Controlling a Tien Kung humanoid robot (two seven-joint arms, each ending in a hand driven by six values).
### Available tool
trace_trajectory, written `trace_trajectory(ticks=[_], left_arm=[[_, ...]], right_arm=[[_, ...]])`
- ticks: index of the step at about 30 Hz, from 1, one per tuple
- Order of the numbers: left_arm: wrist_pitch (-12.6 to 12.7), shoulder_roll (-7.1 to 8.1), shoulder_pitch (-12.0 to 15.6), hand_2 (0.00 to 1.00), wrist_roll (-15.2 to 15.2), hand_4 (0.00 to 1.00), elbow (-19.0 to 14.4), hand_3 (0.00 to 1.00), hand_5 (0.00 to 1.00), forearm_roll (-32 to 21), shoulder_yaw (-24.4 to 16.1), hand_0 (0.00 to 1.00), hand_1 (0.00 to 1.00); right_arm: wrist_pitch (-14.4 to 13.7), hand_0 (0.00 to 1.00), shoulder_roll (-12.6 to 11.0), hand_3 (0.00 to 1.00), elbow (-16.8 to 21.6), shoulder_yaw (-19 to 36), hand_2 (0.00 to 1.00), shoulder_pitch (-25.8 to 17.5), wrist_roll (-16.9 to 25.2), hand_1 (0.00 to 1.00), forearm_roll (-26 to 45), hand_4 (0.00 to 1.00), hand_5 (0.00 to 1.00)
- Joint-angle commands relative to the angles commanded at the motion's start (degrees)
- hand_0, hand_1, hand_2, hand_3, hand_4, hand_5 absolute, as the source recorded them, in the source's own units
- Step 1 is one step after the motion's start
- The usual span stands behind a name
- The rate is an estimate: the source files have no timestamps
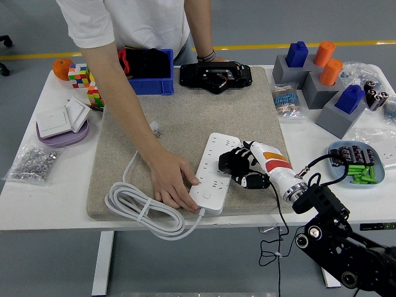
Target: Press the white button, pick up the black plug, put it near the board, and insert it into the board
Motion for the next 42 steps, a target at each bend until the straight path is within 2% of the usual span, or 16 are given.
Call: trace_trajectory(ticks=[42], left_arm=[[0.02,0.00,-0.14,0.589,0.03,0.642,0.00,0.682,0.297,0.24,-0.01,0.707,0.663]], right_arm=[[1.31,0.418,0.05,0.554,0.76,-0.21,0.422,-0.12,-0.96,0.372,0.14,0.806,0.002]])
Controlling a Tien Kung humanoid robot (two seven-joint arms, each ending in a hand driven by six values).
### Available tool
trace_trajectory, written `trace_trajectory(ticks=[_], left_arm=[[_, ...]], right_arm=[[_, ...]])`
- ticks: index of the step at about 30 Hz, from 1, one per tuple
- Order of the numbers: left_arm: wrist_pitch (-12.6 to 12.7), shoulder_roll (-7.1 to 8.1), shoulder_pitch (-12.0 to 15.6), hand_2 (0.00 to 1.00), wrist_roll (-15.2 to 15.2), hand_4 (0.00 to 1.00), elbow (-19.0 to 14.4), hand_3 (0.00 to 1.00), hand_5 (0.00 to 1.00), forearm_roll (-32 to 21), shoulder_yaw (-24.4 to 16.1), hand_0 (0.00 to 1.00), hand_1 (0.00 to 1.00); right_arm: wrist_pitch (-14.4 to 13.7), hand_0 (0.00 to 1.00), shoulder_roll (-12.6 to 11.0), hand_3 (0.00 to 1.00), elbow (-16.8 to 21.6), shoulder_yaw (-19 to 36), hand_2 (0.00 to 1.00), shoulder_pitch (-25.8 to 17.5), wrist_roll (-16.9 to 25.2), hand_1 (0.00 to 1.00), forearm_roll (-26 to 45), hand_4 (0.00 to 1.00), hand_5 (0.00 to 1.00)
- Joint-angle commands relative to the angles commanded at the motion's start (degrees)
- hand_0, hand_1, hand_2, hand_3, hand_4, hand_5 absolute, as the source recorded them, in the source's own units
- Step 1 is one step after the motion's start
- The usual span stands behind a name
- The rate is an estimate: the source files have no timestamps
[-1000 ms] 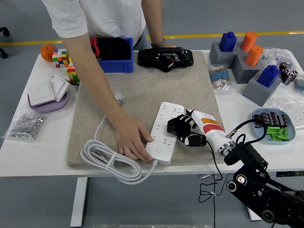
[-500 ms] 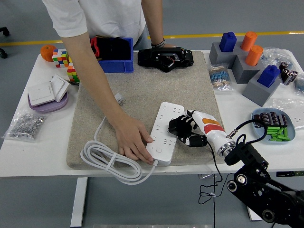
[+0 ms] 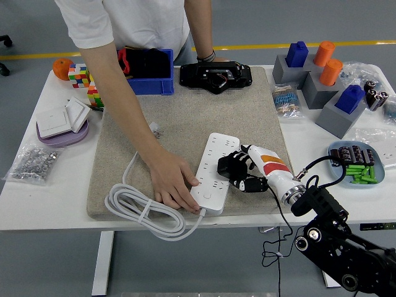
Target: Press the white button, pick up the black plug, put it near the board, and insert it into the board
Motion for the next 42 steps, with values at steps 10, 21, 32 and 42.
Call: trace_trajectory(ticks=[10,21,32,42], left_arm=[[-0.06,0.09,-0.01,0.589,0.07,0.640,0.00,0.681,0.296,0.19,0.05,0.707,0.663],[-0.13,0.11,0.21,0.587,0.12,0.639,0.00,0.681,0.296,0.51,0.03,0.706,0.663],[-0.10,0.08,0.03,0.588,0.07,0.638,0.00,0.680,0.296,0.27,0.08,0.706,0.663],[-0.05,0.02,0.08,0.587,0.04,0.639,0.00,0.681,0.296,0.14,-0.03,0.706,0.663]], right_arm=[[-0.26,0.424,0.13,0.565,-0.44,-0.19,0.447,0.20,0.18,0.393,0.02,0.802,0.002],[-0.60,0.439,0.21,0.577,-0.85,-0.31,0.503,0.08,0.49,0.476,0.25,0.772,0.002],[-0.84,0.461,0.21,0.615,-0.94,-0.14,0.607,0.19,1.35,0.601,1.20,0.810,0.002],[0.23,0.486,0.14,0.626,-0.93,-0.11,0.647,-0.01,1.06,0.635,1.38,0.849,0.008]])
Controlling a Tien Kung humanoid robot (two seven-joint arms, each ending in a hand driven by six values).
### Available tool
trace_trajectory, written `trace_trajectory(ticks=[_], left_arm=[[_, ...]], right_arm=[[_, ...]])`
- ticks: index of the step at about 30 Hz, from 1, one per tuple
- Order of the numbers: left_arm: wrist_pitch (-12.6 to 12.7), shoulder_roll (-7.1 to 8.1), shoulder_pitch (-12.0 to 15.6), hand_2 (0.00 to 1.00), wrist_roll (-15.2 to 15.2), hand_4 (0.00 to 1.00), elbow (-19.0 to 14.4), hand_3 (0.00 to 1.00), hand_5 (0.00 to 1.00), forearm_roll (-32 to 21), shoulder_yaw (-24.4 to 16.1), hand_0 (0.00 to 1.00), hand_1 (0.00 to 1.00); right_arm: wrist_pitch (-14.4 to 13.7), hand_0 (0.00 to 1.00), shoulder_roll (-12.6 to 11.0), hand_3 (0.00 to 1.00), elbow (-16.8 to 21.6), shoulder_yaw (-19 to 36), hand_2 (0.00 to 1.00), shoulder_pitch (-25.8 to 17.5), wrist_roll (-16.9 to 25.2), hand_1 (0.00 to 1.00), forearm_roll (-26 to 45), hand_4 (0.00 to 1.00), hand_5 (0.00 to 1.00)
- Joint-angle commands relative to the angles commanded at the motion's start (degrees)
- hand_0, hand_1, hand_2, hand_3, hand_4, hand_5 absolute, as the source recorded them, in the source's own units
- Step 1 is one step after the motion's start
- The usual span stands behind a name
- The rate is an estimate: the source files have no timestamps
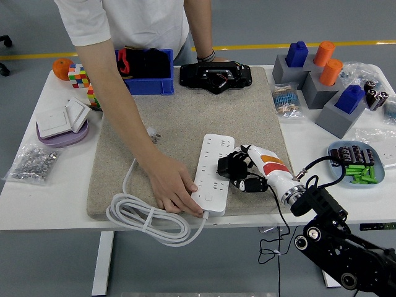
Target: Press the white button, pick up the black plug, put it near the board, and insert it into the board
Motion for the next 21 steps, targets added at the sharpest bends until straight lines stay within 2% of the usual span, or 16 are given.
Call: trace_trajectory(ticks=[6,7,21], left_arm=[[-0.01,-0.02,0.02,0.587,0.01,0.638,0.00,0.682,0.294,0.07,-0.05,0.706,0.664],[0.00,-0.03,-0.03,0.587,0.01,0.638,0.00,0.681,0.293,0.07,-0.07,0.707,0.663],[-0.01,-0.03,-0.05,0.587,-0.01,0.638,0.00,0.681,0.293,0.10,-0.21,0.707,0.663]], right_arm=[[0.18,0.484,0.01,0.626,-0.03,0.09,0.649,-0.02,0.24,0.639,0.23,0.842,0.002],[0.12,0.500,0.04,0.645,-0.02,0.07,0.681,0.03,0.32,0.674,0.31,0.858,0.007],[-0.05,0.508,0.12,0.656,0.03,0.22,0.693,0.06,0.94,0.686,0.80,0.856,0.002]])
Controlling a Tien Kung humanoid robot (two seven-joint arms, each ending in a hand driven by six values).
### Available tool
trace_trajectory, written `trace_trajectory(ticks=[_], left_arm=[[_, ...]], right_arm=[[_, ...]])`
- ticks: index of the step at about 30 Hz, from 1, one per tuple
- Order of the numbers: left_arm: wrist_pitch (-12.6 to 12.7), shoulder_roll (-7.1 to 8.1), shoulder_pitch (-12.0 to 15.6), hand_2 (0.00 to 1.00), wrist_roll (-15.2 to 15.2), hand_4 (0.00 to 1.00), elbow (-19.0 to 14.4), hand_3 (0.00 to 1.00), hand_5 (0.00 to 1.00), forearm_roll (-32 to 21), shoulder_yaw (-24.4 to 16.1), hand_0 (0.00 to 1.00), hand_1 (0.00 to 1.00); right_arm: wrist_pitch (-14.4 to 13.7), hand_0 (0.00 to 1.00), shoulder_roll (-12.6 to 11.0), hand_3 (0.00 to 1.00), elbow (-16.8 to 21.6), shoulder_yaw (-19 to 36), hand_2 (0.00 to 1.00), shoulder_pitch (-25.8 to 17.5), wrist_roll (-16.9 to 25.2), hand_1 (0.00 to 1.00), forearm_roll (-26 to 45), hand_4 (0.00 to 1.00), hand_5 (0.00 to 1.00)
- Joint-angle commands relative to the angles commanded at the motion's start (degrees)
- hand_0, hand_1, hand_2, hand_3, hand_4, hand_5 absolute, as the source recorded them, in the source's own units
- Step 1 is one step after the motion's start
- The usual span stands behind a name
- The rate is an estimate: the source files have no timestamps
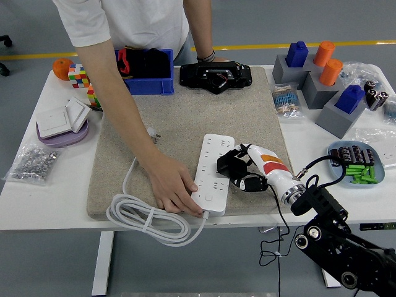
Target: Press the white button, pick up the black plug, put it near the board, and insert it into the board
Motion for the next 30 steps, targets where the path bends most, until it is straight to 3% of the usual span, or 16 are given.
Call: trace_trajectory(ticks=[21,22,27,28,30], left_arm=[[-0.04,-0.06,0.02,0.587,0.00,0.638,0.00,0.681,0.293,0.29,-0.50,0.707,0.664],[-0.04,-0.07,0.01,0.587,0.00,0.638,0.00,0.681,0.294,0.38,-0.57,0.707,0.663],[-0.02,-0.11,0.08,0.587,-0.02,0.638,0.00,0.681,0.294,0.29,-0.62,0.707,0.663],[-0.02,-0.11,0.08,0.587,-0.02,0.638,0.00,0.680,0.293,0.31,-0.63,0.707,0.663],[-0.03,-0.12,0.08,0.587,-0.01,0.638,0.00,0.680,0.293,0.37,-0.69,0.707,0.663]], right_arm=[[0.22,0.518,-0.22,0.665,1.43,0.86,0.700,-0.47,0.71,0.697,0.76,0.898,0.035],[0.18,0.541,-0.23,0.715,1.45,0.89,0.740,-0.49,0.84,0.759,0.82,0.927,0.048],[0.47,0.541,-0.22,0.715,1.50,0.82,0.740,-0.57,1.05,0.759,1.14,0.927,0.048],[0.58,0.595,-0.21,0.779,1.52,0.79,0.787,-0.59,1.10,0.808,1.29,0.996,0.110],[0.83,0.595,-0.20,0.779,1.55,0.71,0.787,-0.62,1.32,0.808,1.64,0.996,0.110]])
